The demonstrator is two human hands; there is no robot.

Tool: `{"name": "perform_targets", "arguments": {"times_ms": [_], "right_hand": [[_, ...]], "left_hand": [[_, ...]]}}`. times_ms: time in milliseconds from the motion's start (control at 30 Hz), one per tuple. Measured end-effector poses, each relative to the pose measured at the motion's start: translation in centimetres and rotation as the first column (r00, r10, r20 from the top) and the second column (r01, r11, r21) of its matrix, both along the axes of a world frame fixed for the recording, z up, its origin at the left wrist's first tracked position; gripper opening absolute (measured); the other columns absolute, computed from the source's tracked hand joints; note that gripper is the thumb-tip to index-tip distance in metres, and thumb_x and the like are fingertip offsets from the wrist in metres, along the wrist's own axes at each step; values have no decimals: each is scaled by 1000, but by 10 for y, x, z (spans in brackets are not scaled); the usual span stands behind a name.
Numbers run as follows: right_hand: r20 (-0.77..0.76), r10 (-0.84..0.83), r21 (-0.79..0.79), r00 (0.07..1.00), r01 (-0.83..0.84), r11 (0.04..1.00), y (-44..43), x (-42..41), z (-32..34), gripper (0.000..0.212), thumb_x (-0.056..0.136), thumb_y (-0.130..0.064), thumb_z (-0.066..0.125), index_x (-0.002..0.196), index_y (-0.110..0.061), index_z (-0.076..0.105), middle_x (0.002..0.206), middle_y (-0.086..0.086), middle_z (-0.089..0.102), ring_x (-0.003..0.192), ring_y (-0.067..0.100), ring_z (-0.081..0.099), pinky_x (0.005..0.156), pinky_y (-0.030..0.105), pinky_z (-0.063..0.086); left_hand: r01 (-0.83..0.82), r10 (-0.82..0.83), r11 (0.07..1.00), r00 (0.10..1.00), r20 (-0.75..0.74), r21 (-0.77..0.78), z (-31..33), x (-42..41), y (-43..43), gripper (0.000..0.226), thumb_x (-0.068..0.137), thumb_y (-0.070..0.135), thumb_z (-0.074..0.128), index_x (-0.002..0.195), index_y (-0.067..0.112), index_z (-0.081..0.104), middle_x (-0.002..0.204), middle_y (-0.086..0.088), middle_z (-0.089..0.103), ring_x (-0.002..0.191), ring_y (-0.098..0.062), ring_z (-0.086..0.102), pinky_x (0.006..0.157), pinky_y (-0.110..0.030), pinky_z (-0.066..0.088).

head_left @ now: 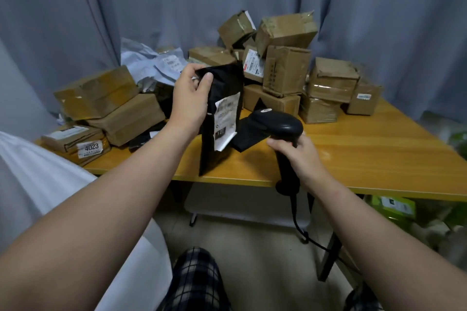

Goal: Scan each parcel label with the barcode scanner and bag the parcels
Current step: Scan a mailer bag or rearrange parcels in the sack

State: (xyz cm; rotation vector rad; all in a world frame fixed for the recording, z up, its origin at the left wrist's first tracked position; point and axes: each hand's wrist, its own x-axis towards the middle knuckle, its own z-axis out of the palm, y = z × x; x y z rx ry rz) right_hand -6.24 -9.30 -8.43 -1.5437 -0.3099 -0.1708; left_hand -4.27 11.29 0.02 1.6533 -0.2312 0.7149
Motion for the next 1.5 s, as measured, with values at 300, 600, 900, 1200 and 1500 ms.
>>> {"name": "perform_targets", "arguments": {"times_ms": [300, 600, 900, 1200, 1500], "right_hand": [[-58, 75, 177, 996, -63, 982, -10, -33, 43, 10, 80, -8, 72, 86, -15, 67, 73, -6, 72, 72, 10, 68, 71, 24, 53], [-69, -145, 149, 987, 153, 977, -18, -39, 37, 7, 87, -10, 68, 84, -16, 66, 78, -2, 69, 73, 9, 68, 70, 24, 54], [-84, -213, 207, 974, 226, 952, -18, -38, 33, 11, 89, -8, 65, 80, -12, 62, 81, 7, 60, 76, 15, 59, 64, 20, 49], [-9, -223, 139, 975, 222, 965, -19, -34, 31, 21, 84, -13, 72, 102, -9, 64, 96, 4, 68, 87, 12, 65, 74, 19, 53], [228, -280, -259, 932, 335, 906, -12, -42, 11, 43, 81, -24, 75, 53, -30, 43, 43, -15, 49, 58, 19, 59, 58, 30, 41]], "left_hand": [[133, -136, 982, 991, -14, -135, 23, -22, -40, 13, 99, 7, 49, 94, 17, 53, 86, -6, 67, 77, -14, 66, 73, -26, 55], [246, -255, 967, 900, -354, -72, -12, -30, -45, 14, 91, 22, 64, 102, 14, 65, 98, -3, 72, 90, -18, 69, 78, -33, 55], [239, -217, 971, 877, -428, -1, -26, -27, -38, 34, 88, 27, 68, 111, 3, 67, 108, -11, 72, 90, -18, 62, 78, -29, 45], [218, -228, 974, 910, -347, -67, -30, -25, -46, 17, 89, 3, 64, 106, 0, 67, 85, -1, 69, 61, 2, 66, 55, -11, 48], [126, -170, 981, 925, -339, -149, -33, -14, -38, 13, 96, 11, 58, 106, 8, 65, 95, -1, 69, 79, -4, 65, 62, -15, 54]]}}
